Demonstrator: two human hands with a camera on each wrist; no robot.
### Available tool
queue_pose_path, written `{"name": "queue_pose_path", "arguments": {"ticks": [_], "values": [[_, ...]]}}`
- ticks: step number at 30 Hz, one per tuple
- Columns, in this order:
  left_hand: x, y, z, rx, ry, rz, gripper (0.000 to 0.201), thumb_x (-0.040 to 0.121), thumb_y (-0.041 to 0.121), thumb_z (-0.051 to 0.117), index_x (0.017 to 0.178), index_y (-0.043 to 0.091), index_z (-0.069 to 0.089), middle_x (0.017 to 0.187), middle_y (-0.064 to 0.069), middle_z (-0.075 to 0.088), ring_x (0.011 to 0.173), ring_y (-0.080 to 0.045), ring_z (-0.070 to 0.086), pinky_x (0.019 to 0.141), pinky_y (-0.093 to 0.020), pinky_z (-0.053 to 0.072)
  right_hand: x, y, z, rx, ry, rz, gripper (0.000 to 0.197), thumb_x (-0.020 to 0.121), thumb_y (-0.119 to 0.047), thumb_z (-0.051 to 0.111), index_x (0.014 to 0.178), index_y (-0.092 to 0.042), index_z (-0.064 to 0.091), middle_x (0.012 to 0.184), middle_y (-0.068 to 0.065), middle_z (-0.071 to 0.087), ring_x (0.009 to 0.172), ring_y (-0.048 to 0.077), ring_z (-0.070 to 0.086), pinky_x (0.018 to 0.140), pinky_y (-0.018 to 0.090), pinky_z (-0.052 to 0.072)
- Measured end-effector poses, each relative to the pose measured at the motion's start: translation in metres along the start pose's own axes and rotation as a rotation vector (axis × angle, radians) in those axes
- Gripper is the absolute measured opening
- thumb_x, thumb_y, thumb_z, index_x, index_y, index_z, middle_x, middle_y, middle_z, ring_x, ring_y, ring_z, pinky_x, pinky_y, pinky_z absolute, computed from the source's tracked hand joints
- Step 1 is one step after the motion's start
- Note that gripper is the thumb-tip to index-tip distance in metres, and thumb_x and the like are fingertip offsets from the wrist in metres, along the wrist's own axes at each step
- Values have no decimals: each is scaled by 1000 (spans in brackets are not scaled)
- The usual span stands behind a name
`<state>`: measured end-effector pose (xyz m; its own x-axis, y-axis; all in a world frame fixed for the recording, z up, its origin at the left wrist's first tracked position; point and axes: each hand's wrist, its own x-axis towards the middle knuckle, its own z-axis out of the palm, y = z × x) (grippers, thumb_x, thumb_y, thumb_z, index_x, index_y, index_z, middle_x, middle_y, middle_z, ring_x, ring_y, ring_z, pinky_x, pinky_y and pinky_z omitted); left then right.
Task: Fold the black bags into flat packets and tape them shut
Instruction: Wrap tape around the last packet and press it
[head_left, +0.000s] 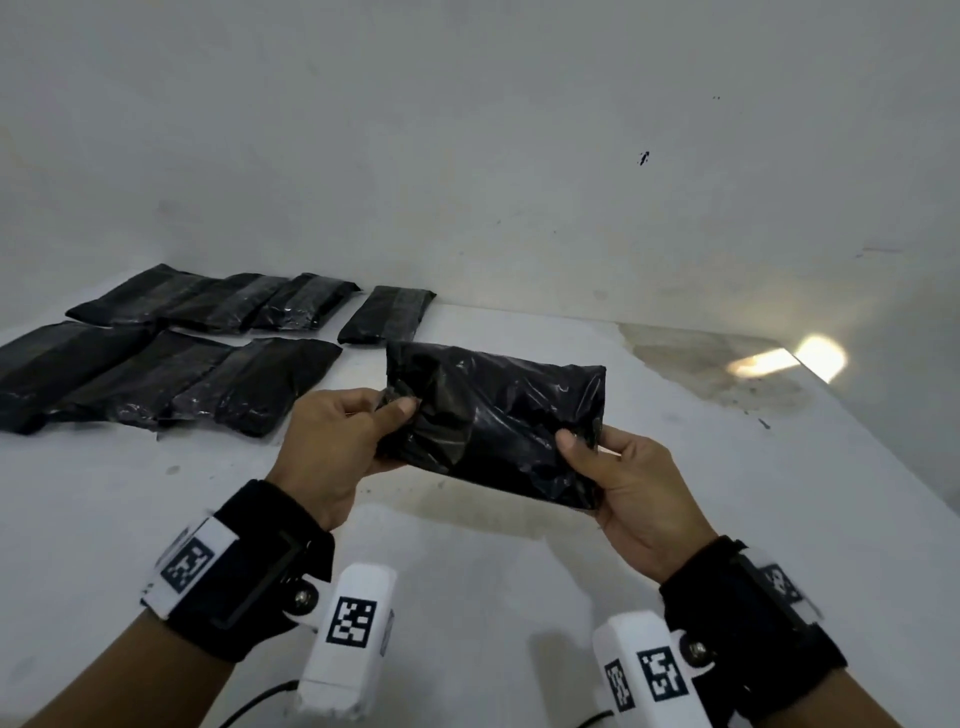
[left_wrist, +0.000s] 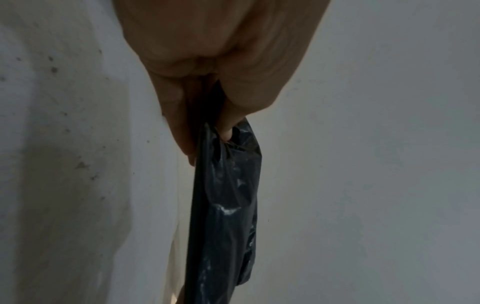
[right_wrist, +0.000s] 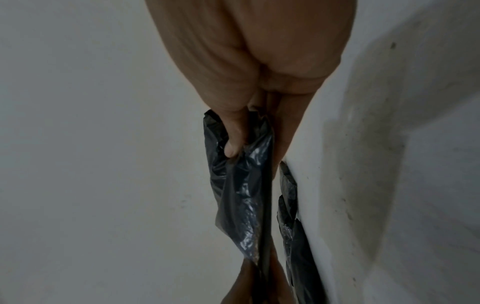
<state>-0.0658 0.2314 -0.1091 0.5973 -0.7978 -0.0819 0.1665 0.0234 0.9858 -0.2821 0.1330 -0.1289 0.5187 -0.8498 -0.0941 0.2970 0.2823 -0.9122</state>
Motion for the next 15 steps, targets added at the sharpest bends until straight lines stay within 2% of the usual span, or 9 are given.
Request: {"name": "queue_pose_path", "arguments": {"ticks": [3,6,8,11,15], "values": [[3,-2,-3,7,43,-8,15,90,3,65,76,-4,64,90,-24,70,79,-29,68,64,-32,59,1,-3,-2,8,-71,61,38,84,-16,63,114,6,67,107,20,73,86,23,74,69,30,60],[2,2,-6,-39,6,-106,10,90,3,60,81,-1,65,90,-21,69,79,-28,67,60,-31,59,2,-6,-7,30,-123,96,38,83,-10,60,117,5,65,110,22,71,83,21,73,70,30,61],[1,5,-8,-83,-54,-193,13,90,4,56,94,-1,67,93,-19,70,82,-27,67,64,-34,59,4,-2,-8,15,-114,77,38,82,-2,61,118,6,64,109,23,71,84,23,73,71,31,61],[-1,6,-10,-142,-147,-277,14,92,8,56,98,3,67,94,-14,71,84,-24,69,74,-38,59,7,4,-5,-72,-56,33,28,88,8,59,116,6,65,103,23,73,82,25,73,69,32,60],[1,-3,-15,-109,-150,-253,21,89,9,62,104,-6,66,102,-20,72,80,-21,73,67,-32,61,12,8,0,-167,1,-22,25,89,9,60,112,5,66,98,24,73,80,27,74,68,34,60]]}}
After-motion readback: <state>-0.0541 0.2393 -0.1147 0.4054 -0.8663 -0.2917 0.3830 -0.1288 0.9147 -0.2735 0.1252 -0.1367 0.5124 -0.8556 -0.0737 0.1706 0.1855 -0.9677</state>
